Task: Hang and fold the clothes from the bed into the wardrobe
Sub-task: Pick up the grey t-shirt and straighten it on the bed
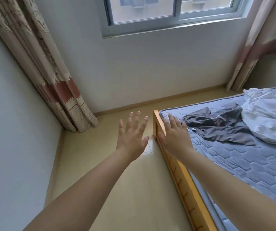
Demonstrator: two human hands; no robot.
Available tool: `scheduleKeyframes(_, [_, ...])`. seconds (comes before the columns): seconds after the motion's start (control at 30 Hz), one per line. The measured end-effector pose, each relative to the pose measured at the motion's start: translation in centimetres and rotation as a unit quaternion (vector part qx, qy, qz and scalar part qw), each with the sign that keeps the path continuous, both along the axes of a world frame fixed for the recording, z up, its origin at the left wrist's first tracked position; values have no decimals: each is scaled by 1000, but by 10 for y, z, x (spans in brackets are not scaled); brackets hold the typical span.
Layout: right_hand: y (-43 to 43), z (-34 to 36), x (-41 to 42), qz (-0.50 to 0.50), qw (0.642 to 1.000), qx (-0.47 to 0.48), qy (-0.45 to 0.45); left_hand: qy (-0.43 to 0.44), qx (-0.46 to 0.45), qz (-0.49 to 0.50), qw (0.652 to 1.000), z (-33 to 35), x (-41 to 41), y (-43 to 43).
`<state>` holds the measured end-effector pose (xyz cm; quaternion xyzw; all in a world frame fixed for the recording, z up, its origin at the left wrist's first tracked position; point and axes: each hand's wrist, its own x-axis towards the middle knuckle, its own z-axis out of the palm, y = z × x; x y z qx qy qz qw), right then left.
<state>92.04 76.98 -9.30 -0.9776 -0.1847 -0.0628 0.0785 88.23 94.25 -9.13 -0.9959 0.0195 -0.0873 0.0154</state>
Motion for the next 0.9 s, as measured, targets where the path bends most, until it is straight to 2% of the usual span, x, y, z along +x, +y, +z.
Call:
scheduleKeyframes(0.13, [-6,-18,75,-59,998,-2,18,36,-51,-38,997,-23,99,-5])
scheduleKeyframes(0.33, [-52,-84,212,-139,987,-30,81,95,-52,-104,989,-80,263,-49])
scheduleKeyframes(0.53, [-105,-156,335,-213,959,-39,181,186,-71,-141,970,-146,416,-110])
scheduleKeyframes(0.77, [-135,-260,416,-337,902,49,266,280,-124,-198,931,-258,522,-163])
scheduleKeyframes(0.9, [-146,-333,450,-396,866,53,301,350,-75,-248,900,-343,570,-181])
